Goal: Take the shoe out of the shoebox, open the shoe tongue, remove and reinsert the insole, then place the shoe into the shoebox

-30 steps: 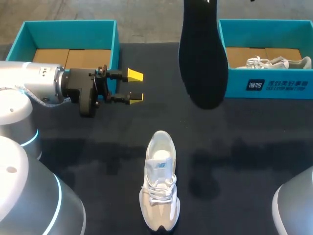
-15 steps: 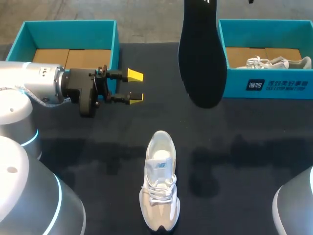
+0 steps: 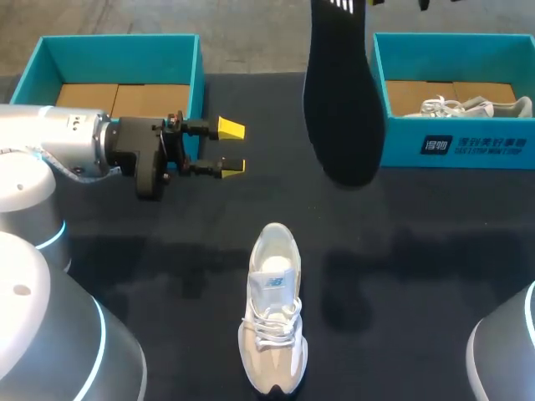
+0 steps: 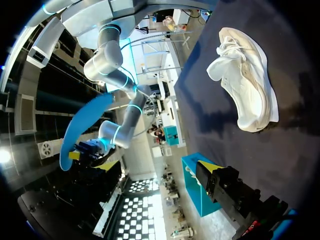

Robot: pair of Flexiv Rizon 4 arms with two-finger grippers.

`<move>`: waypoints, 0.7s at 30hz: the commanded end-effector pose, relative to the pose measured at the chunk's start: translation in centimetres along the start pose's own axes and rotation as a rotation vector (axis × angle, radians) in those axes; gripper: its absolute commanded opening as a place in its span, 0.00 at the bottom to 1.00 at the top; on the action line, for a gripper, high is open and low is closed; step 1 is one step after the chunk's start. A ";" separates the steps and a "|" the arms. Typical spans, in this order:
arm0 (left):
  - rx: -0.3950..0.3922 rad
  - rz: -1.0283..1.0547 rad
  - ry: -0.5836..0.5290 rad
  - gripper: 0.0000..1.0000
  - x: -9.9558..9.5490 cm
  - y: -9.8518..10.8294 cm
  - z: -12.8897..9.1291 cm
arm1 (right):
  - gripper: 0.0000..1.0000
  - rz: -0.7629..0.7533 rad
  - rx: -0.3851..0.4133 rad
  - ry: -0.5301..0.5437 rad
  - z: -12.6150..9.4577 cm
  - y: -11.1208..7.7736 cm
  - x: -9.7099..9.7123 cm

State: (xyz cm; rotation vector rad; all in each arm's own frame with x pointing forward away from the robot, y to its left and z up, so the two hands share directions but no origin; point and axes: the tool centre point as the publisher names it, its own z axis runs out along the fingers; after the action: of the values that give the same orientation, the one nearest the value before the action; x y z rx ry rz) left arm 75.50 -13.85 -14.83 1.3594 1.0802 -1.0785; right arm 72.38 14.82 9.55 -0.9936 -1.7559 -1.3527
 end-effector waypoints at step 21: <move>-0.003 0.002 0.000 1.00 0.0 0.0 0.1 | 0.00 0.224 0.160 0.097 0.3 4.3 -12.3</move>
State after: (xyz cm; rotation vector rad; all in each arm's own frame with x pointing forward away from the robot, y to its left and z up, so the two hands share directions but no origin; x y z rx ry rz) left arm 75.52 -13.85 -14.82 1.3601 1.0801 -1.0789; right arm 81.23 13.70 0.86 -1.0120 -1.5916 -1.1107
